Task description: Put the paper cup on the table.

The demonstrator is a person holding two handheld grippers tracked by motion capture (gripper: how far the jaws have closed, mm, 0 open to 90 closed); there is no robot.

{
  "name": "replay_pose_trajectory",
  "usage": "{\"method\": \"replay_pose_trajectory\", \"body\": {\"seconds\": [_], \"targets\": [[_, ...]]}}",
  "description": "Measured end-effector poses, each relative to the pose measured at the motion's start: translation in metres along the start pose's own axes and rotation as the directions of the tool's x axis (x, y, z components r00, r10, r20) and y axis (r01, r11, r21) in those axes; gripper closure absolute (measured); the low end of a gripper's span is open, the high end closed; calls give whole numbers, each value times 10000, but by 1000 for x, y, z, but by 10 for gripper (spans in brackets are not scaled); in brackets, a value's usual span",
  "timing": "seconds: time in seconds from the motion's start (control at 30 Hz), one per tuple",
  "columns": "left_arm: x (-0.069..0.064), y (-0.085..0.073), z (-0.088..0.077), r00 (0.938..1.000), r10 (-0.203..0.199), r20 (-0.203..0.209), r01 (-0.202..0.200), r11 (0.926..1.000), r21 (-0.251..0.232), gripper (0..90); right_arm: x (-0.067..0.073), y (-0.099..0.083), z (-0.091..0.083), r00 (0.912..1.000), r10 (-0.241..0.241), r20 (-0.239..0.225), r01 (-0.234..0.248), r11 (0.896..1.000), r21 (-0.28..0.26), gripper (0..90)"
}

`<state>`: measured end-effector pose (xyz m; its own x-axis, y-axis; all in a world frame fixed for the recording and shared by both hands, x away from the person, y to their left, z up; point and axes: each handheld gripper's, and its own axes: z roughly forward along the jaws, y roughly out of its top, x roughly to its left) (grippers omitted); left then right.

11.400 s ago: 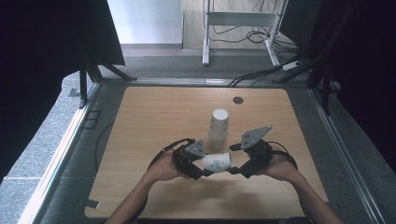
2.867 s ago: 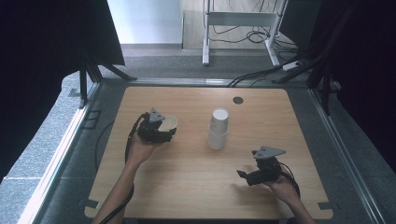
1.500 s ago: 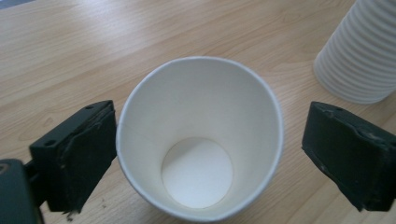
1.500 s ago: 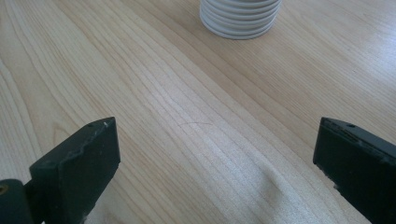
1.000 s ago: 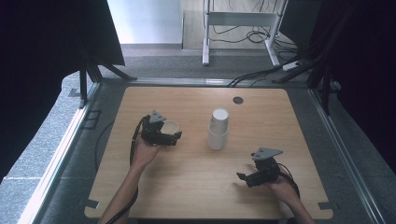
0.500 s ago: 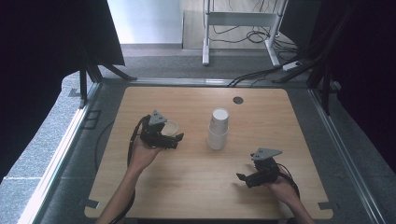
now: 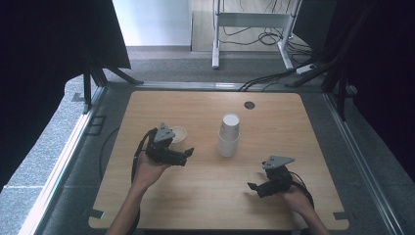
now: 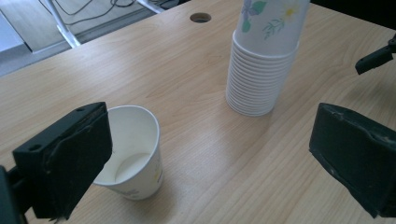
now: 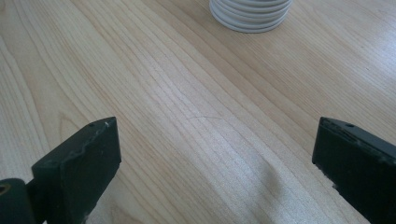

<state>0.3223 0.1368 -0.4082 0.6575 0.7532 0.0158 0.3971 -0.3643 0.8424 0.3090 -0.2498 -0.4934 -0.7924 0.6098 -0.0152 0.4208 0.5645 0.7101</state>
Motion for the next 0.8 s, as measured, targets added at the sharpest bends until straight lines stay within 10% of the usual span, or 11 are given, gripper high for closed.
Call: {"method": "replay_pose_trajectory", "body": {"seconds": [0.8], "targets": [[-36,-54,8,9993,138,349,-142,9998,138,0,0,0,-2,9993,321,-204,-323,9994,-126,0]]}}
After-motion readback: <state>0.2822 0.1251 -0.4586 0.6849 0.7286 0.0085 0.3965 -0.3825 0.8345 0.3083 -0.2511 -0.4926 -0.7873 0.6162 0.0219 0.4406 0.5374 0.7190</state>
